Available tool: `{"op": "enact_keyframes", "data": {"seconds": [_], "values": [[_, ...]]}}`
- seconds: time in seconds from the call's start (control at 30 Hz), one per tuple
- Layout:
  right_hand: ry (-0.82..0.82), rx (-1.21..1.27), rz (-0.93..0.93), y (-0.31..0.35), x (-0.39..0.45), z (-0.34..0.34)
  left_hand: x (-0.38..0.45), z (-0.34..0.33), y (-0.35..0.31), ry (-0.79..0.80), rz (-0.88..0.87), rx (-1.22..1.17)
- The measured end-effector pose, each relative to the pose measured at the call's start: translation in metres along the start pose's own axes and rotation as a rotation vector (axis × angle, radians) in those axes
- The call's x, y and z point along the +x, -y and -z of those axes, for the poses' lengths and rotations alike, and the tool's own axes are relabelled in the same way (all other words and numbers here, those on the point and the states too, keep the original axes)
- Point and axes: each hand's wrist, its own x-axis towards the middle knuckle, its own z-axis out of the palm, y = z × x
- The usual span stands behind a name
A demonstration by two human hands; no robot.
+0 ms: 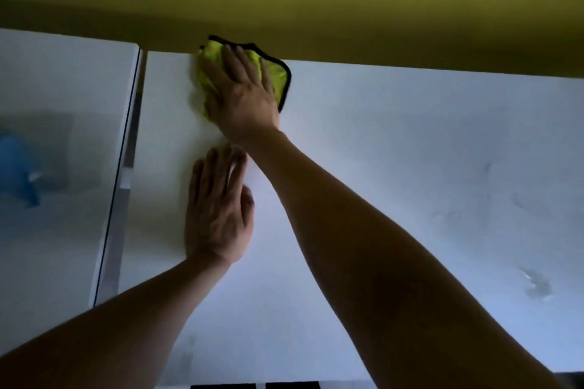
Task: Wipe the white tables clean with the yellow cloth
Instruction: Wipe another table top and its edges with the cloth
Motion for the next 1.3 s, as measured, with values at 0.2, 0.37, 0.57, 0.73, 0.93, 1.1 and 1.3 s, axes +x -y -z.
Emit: {"op": "enact_keyframes", "data": {"seconds": [0.2,0.37,0.57,0.73,0.93,1.1,1.3], "values": [[-0.074,0.071,-0.169,-0.054,-0.013,0.015,0.002,0.005,-0.002,-0.028,-0.014,-0.017],[-0.229,-0.003,-0.564,-0.156,-0.046,0.053,0.002,0.004,-0.003,-0.057,-0.017,-0.03],[-0.223,-0.008,-0.634,-0.124,-0.035,0.045,0.002,0.003,-0.005,-0.061,-0.005,-0.029],[-0.02,0.017,-0.141,-0.02,-0.016,0.013,0.001,0.005,-0.003,-0.017,0.011,0.006],[-0.073,0.041,-0.13,-0.062,-0.035,0.022,0.002,0.006,-0.003,-0.064,-0.019,-0.007],[-0.221,0.066,-0.434,-0.167,-0.084,0.066,0.002,0.003,-0.003,-0.102,-0.039,-0.02],[-0.233,0.03,-0.646,-0.179,-0.096,0.068,0.001,0.002,-0.002,-0.119,-0.035,-0.034]]}}
